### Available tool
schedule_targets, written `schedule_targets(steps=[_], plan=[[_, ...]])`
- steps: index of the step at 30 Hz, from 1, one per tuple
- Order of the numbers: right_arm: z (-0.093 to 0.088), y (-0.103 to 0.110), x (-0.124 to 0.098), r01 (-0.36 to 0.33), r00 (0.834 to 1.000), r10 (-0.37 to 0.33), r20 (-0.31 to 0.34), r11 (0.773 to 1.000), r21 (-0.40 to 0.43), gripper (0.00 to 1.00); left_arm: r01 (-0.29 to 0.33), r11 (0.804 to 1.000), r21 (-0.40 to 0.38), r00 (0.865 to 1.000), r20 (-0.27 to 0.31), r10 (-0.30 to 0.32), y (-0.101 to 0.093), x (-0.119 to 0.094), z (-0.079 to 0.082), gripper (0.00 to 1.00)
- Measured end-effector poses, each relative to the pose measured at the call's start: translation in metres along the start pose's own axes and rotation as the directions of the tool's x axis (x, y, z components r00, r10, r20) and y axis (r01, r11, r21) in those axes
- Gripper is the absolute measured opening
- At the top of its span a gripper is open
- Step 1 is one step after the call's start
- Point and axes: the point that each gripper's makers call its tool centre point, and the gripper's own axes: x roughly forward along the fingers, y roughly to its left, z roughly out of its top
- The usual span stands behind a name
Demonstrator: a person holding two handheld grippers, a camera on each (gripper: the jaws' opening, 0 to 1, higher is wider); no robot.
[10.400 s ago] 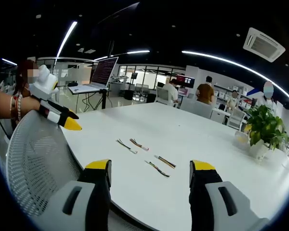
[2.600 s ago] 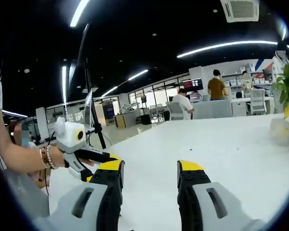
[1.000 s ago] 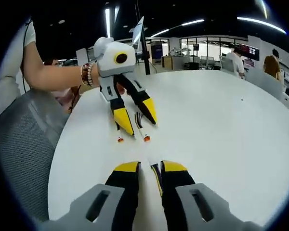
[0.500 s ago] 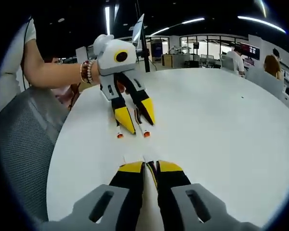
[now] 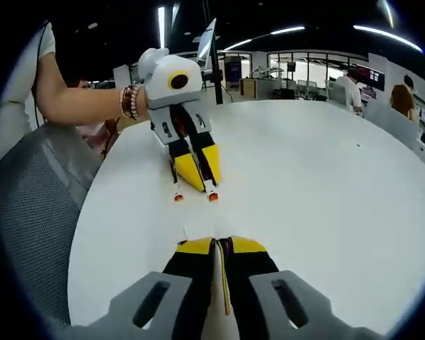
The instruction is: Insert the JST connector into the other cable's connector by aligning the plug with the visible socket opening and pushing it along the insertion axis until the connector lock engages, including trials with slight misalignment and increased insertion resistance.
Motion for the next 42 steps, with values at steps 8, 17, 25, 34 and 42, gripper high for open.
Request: schedule_targets(steps=[8, 17, 25, 34, 42], plan=[[0.011, -0.001, -0.003, 0.012, 1.000, -0.011, 0.022, 1.000, -0.018, 0.05, 0.009, 0.999, 0.036, 1.000, 0.004, -0.009, -0.004, -0.001, 0.012, 0.01], [0.026, 0.000, -0.007, 0.028, 0.997, -0.026, 0.069, 0.999, -0.031, 0.05, 0.016, 0.998, 0.060, 1.000, -0.001, -0.016, -0.007, 0.003, 0.019, 0.01], [0.029, 0.011, 0.001, 0.007, 0.998, -0.003, 0.063, 0.999, -0.053, 0.05, 0.030, 0.997, 0.073, 1.000, 0.004, -0.030, -0.011, 0.007, 0.023, 0.01], [0.026, 0.012, 0.002, 0.014, 0.999, -0.012, 0.032, 0.998, -0.069, 0.05, 0.043, 0.995, 0.091, 0.999, -0.003, -0.043, -0.014, 0.008, 0.024, 0.01], [0.027, 0.011, 0.003, 0.026, 1.000, -0.026, 0.000, 0.994, -0.110, 0.05, 0.043, 0.991, 0.126, 0.999, -0.017, -0.041, -0.014, 0.006, 0.026, 0.00]])
